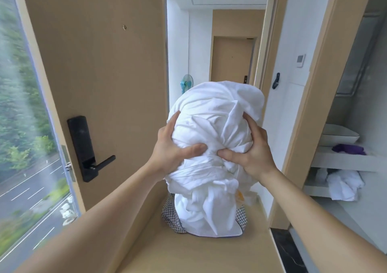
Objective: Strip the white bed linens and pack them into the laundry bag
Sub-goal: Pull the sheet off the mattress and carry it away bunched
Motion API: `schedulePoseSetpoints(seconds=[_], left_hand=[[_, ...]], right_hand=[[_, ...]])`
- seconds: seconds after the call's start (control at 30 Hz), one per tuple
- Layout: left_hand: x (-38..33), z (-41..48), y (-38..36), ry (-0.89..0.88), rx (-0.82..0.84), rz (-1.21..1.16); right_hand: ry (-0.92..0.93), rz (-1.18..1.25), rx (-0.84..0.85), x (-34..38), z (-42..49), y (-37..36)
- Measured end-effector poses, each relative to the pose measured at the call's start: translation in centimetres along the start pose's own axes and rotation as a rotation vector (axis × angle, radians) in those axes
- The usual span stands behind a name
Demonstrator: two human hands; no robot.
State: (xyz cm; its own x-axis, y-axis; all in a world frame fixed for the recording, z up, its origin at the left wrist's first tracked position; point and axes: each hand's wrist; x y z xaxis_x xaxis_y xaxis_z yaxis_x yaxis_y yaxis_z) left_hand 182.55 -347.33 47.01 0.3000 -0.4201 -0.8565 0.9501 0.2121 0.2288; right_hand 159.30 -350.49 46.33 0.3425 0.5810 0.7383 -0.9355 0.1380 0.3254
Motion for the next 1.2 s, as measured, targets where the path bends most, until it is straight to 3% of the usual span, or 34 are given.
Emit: schedulePoseSetpoints(seconds=[0.13, 0.57, 0.97, 1.2], left_hand=[[5.0, 7.4, -0.6, -0.040, 0.014, -0.029], [20.6, 28.1, -6.0, 0.098, 0.103, -0.060], [37.8, 44.7, -13.3, 0.287, 0.096, 0.021], [52.3, 49.8, -15.2, 0.459, 0.100, -0.034]], right_hand=[[-0.026, -0.031, -0.015, -4.9, 5.9, -2.9], [-0.166, -0.073, 0.011, -22.2, 22.8, -8.9], [-0.305, -0.021, 0.130, -44.0, 37.3, -15.4], [-0.462, -0.063, 0.255, -56.2, 41.4, -22.6]])
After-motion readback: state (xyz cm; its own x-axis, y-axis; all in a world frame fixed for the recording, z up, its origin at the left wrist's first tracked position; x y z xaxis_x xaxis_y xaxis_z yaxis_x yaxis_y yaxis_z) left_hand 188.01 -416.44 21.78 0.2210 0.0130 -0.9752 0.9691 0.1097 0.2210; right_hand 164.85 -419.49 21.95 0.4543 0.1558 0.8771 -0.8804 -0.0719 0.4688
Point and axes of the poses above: each hand's wrist, its own z-axis towards the middle knuckle, its own y-axis out of the back of the hand, x = y × z, and after that the axes turned 1 degree about x, right-handed
